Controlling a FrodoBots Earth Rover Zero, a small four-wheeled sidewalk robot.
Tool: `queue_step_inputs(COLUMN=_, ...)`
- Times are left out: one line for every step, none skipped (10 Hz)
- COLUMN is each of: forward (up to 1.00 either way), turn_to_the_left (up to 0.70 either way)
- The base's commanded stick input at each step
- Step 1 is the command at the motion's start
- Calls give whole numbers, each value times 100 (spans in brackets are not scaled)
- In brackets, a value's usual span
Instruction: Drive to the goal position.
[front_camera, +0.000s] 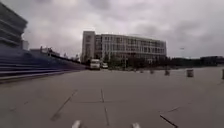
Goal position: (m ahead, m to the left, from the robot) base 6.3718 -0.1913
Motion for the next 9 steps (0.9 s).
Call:
queue_step_inputs(forward=70, turn_to_the_left=0)
queue_step_inputs(forward=70, turn_to_the_left=0)
queue_step_inputs(forward=70, turn_to_the_left=0)
queue_step_inputs(forward=70, turn_to_the_left=0)
queue_step_inputs(forward=70, turn_to_the_left=0)
queue_step_inputs(forward=70, turn_to_the_left=0)
queue_step_inputs(forward=70, turn_to_the_left=0)
queue_step_inputs(forward=70, turn_to_the_left=0)
queue_step_inputs(forward=70, turn_to_the_left=0)
